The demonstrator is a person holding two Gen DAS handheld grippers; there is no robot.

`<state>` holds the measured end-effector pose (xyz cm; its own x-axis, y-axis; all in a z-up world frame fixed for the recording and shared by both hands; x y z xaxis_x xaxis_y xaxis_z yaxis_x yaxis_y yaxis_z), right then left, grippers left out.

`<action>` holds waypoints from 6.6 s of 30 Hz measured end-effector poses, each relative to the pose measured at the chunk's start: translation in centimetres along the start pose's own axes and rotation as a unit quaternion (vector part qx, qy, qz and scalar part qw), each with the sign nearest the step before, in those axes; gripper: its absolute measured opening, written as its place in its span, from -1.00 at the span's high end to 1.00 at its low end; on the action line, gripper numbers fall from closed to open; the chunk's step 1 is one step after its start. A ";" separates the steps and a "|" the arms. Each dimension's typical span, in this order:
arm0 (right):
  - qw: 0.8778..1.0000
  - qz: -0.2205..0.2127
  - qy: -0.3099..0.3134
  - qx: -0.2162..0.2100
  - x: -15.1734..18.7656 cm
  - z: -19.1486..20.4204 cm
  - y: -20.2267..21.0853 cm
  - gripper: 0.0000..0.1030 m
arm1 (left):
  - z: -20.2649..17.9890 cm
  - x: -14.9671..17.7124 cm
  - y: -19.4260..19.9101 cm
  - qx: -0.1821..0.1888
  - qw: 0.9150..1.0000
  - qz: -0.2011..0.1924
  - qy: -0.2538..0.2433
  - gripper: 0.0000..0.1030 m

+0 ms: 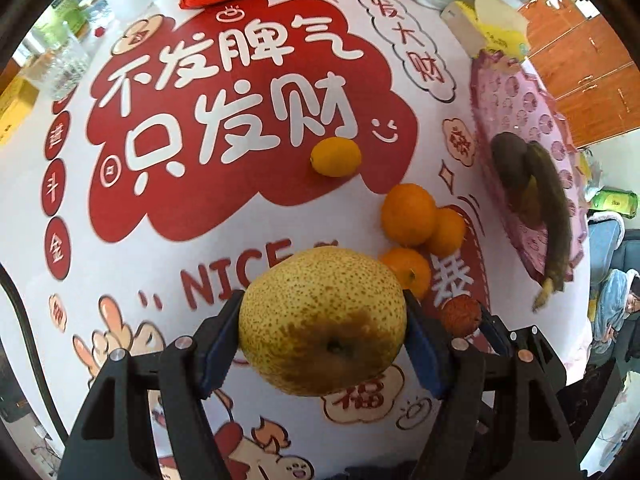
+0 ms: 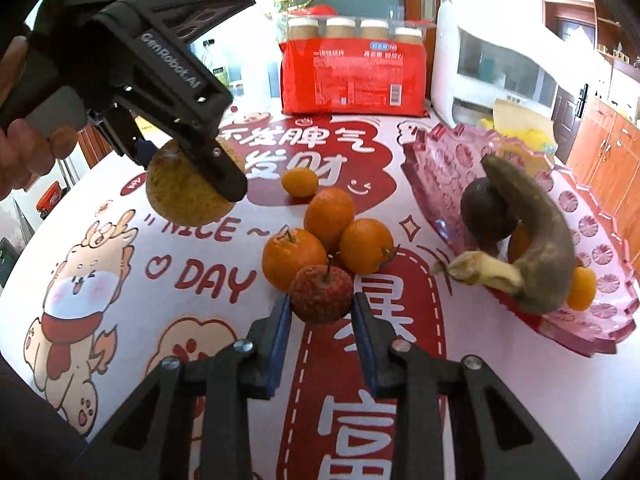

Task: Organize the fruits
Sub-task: 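Carry the pear over the bowl with the left tool while the right tool carries the lychee, then release the pear into the bowl with the left tool while the right tool drops the lychee, then move both open tools back over the remaining mandarins on the cloth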

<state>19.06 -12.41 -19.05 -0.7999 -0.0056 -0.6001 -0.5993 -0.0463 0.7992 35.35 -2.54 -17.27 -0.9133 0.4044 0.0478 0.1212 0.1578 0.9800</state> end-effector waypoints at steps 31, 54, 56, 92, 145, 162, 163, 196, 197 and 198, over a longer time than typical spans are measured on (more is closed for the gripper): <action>0.999 -0.045 -0.017 0.018 1.0 -10.2 10.9 0.40 | -15.9 1.5 9.5 0.012 0.991 -0.126 -0.047 -0.41; 0.998 0.024 -0.038 -0.046 0.7 -20.5 7.0 0.38 | -26.3 -7.2 4.8 0.025 0.982 -0.177 -0.068 -0.41; 0.998 0.026 -0.035 -0.054 0.7 -20.6 6.7 0.38 | -26.8 -8.2 3.6 0.019 0.982 -0.173 -0.070 -0.41; 0.995 -0.002 -0.059 -0.075 0.6 -21.4 9.0 -0.41 | -26.4 -8.0 4.1 -0.015 0.979 -0.197 -0.046 -0.71; 0.972 0.091 -0.196 -0.093 -2.7 -3.8 6.6 -0.48 | -0.5 4.9 8.4 -0.013 0.989 -0.140 -0.037 -0.72; 0.976 0.112 -0.176 -0.054 -5.0 -0.8 -0.2 -0.48 | 0.4 -6.2 5.3 0.003 0.992 -0.087 -0.096 -0.72; 0.977 0.110 -0.176 -0.051 -5.1 -0.7 -0.4 -0.48 | 0.4 -6.5 4.7 0.005 0.992 -0.081 -0.093 -0.72; 0.979 0.124 -0.157 -0.046 -4.4 -0.3 -6.3 0.11 | -0.5 -10.1 -4.9 0.035 0.995 -0.038 -0.087 -0.09; 0.979 0.123 -0.158 -0.048 -4.4 -0.4 -6.3 0.12 | -0.6 -10.2 -5.1 0.034 0.995 -0.035 -0.087 -0.02; 0.978 0.122 -0.159 -0.051 -4.3 -0.4 -6.3 0.12 | -0.6 -10.3 -5.2 0.034 0.995 -0.033 -0.088 0.02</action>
<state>26.34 -12.53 -21.51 -0.8983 0.2816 -0.3373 -0.3950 -0.1815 0.9006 43.87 -8.02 -22.77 -0.8391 0.5411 -0.0566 0.0944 0.2473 0.9643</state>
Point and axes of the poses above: each gripper's, at about its wrist camera, not at the fingertips, and y roughly against the way its jaws point, z to its left, x to its underside, the point moved 1 cm from there along -y, roughly the way its jaws point, and after that the axes turned 6 degrees about z, right-handed, at the moved point
